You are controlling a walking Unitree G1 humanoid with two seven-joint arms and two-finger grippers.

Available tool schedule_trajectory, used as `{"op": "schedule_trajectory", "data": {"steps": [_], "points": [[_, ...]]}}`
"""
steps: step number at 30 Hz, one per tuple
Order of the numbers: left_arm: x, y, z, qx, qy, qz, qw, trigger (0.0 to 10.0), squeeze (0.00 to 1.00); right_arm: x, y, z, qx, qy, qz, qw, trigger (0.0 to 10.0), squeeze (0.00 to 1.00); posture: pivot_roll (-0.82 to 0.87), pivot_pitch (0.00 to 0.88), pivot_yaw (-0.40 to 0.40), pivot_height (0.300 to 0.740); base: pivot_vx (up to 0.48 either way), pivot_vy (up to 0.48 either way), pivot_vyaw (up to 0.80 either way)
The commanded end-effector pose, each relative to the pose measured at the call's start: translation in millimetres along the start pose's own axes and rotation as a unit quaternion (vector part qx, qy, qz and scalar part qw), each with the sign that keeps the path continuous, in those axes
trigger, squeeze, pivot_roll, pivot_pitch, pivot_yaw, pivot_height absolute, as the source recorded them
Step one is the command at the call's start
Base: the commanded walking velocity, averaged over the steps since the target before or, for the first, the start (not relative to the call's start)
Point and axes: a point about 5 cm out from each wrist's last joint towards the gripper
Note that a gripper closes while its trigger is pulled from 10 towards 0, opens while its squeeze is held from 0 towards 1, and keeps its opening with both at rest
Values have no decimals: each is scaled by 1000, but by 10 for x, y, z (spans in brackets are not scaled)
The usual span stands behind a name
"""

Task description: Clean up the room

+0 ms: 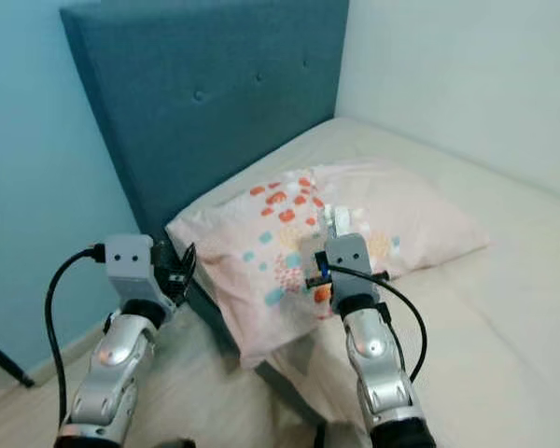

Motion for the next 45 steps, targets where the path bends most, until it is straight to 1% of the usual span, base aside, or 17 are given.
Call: {"op": "schedule_trajectory", "data": {"steps": [1, 20, 25, 27, 29, 31, 33, 35, 39, 45], "points": [[-21, 19, 6, 2, 0, -7, 1000, 10000, 0, -30, -6, -7, 1, -10, 6, 1000, 10000, 0, 6, 0, -86, 665, 0, 0, 0], [-5, 1, -14, 13, 9, -9, 1000, 10000, 0, 2, -32, -20, 8, 1, 7, 1000, 10000, 0, 12, 0, -93, 740, 0, 0, 0], [-6, -6, -16, 14, 8, -9, 1000, 10000, 0, 18, -18, -33, -3, 13, 22, 1000, 10000, 0, 13, 0, -92, 740, 0, 0, 0], [-28, -4, -20, 12, -1, -9, 1000, 10000, 0, -38, -14, -29, -10, -6, 35, 999, 10000, 0, 15, 0, -91, 740, 0, 0, 0], [-28, -4, -20, 12, -1, -9, 1000, 10000, 0, -38, -14, -29, -10, -6, 35, 999, 10000, 0, 15, 0, -91, 740, 0, 0, 0], [-83, -10, -28, 14, -20, -4, 1000, 10000, 0, -147, -29, -27, -10, -45, 34, 998, 10000, 0, 14, 0, -89, 740, 0, 0, 0], [-83, -10, -28, 14, -20, -4, 1000, 10000, 0, -147, -29, -27, -10, -45, 34, 998, 10000, 0, 14, 0, -89, 740, 0, 0, 0], [-131, -19, -36, 15, -37, 4, 999, 10000, 0, -231, -52, -35, -9, -77, 41, 996, 10000, 0, 16, 2, -88, 740, 0, 0, 0], [-185, -23, -48, 10, -55, 6, 998, 10000, 0, -331, -74, -58, -14, -114, 60, 992, 10000, 0, 15, 2, -85, 740, 0, 0, 0], [-233, -50, -47, 16, -71, 8, 997, 10000, 0, -398, -87, -85, -10, -129, 67, 989, 10000, 0, 15, 0, -80, 740, 0, 0, 0]]}}
Point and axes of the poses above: a point about 5 cm out from each wrist's last joint towards the gripper, its own z axis pointing out of the wrist towards the gripper, its own x axis along the axis of the wrist's last joint, y = z × x, and after that the axes turned 5 degrees about -z, right-handed
